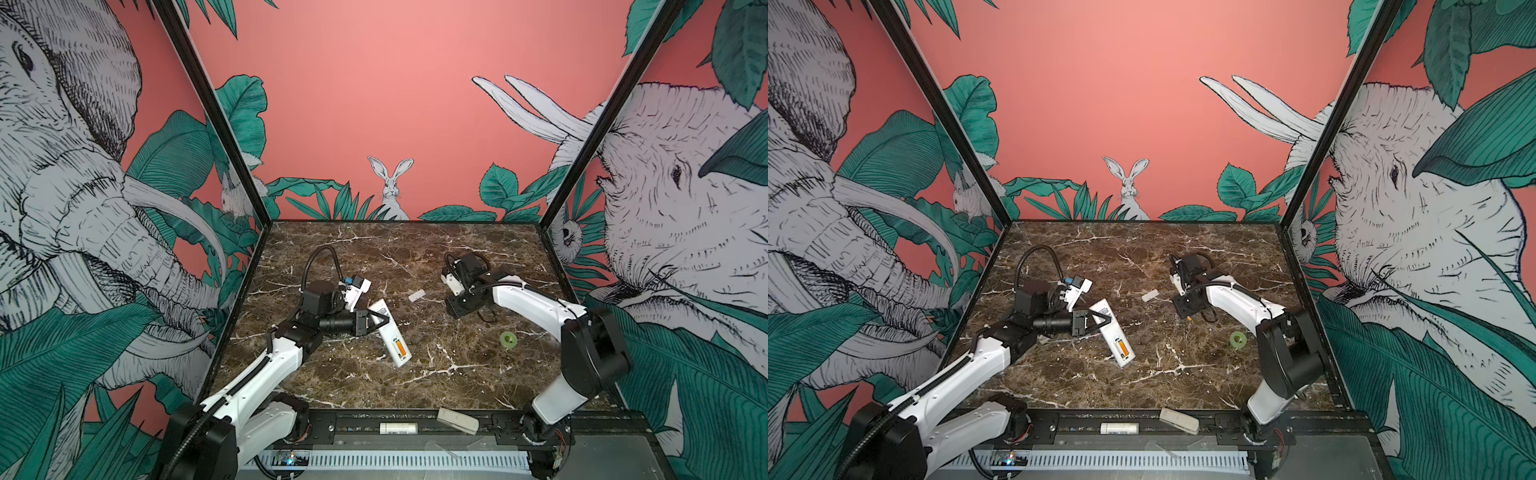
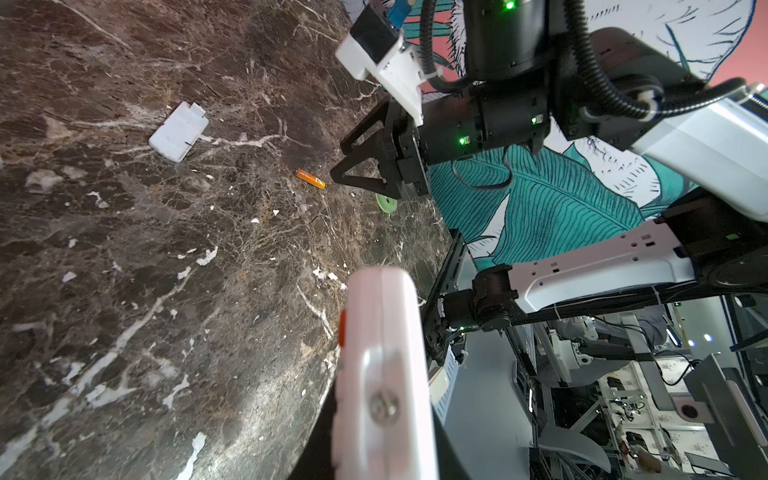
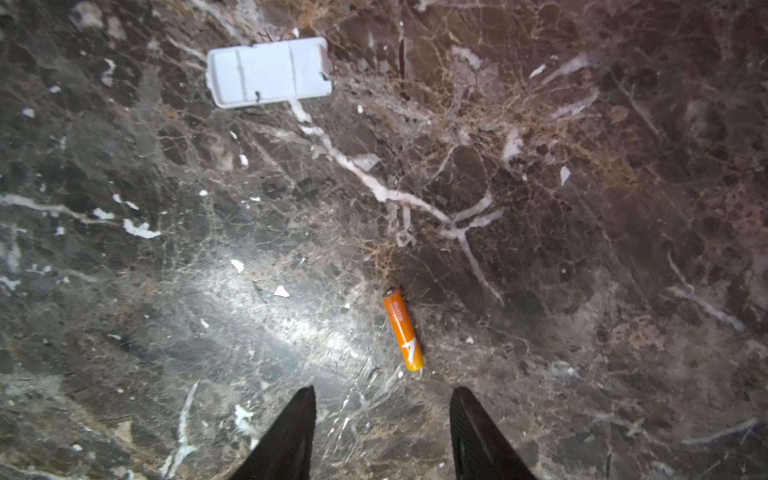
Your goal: Load the batteries into the remote control
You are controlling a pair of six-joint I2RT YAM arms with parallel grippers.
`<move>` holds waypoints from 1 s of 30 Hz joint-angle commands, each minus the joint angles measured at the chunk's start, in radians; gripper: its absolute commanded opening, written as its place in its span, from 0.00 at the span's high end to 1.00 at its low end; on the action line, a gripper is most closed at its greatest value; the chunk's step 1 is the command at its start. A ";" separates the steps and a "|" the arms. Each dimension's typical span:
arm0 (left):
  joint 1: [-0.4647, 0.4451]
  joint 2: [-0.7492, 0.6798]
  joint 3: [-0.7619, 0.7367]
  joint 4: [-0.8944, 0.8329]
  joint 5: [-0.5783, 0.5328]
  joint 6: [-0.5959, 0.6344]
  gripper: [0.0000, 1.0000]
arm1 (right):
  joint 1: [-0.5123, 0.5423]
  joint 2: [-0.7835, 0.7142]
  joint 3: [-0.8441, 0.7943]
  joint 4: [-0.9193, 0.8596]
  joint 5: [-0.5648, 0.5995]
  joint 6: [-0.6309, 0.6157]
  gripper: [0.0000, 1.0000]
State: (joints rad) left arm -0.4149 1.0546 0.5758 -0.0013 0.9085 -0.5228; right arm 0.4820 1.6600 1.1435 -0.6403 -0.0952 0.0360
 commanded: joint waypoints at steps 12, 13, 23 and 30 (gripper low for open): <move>-0.003 0.112 0.079 0.089 0.053 0.015 1.00 | -0.025 0.151 0.083 -0.004 -0.045 -0.096 0.58; -0.004 0.115 0.082 0.087 0.052 0.017 1.00 | -0.027 0.163 0.089 -0.006 -0.039 -0.101 0.60; -0.003 0.132 0.088 0.080 0.052 0.025 1.00 | -0.035 0.219 0.103 0.007 -0.023 -0.107 0.65; -0.002 0.132 0.084 0.074 0.048 0.030 1.00 | -0.036 0.231 0.106 0.008 -0.032 -0.107 0.75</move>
State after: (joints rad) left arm -0.4149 1.1969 0.6353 0.0563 0.9348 -0.5106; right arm 0.4503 1.8805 1.2297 -0.6357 -0.1272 -0.0616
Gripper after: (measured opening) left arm 0.216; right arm 0.261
